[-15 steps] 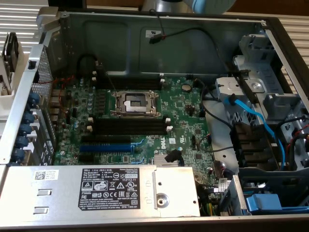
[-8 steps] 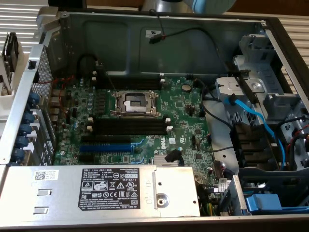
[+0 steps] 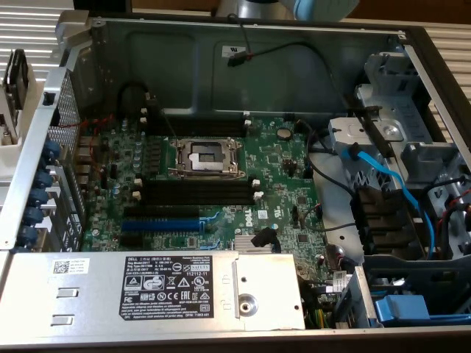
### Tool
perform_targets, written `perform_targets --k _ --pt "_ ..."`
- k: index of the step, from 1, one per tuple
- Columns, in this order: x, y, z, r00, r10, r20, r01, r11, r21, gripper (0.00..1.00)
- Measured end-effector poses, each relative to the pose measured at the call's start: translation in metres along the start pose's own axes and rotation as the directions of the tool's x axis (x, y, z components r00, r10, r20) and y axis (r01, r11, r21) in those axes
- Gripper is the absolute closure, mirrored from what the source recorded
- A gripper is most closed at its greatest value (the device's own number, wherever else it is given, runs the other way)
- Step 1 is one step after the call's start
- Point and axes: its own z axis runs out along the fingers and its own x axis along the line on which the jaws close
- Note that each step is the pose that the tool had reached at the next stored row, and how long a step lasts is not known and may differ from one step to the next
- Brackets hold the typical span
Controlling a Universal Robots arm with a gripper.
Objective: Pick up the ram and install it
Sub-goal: 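Pick up the ram and move it above insertion slot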
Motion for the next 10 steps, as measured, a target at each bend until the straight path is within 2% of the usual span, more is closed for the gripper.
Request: perform_targets --k 7,10 --pt "0.0 0.0 0.0 1.0 0.0 0.0 0.0 1.0 0.0001 0.76" --pt "0.0 0.0 0.0 1.0 0.0 0.0 0.0 1.0 0.0 0.87"
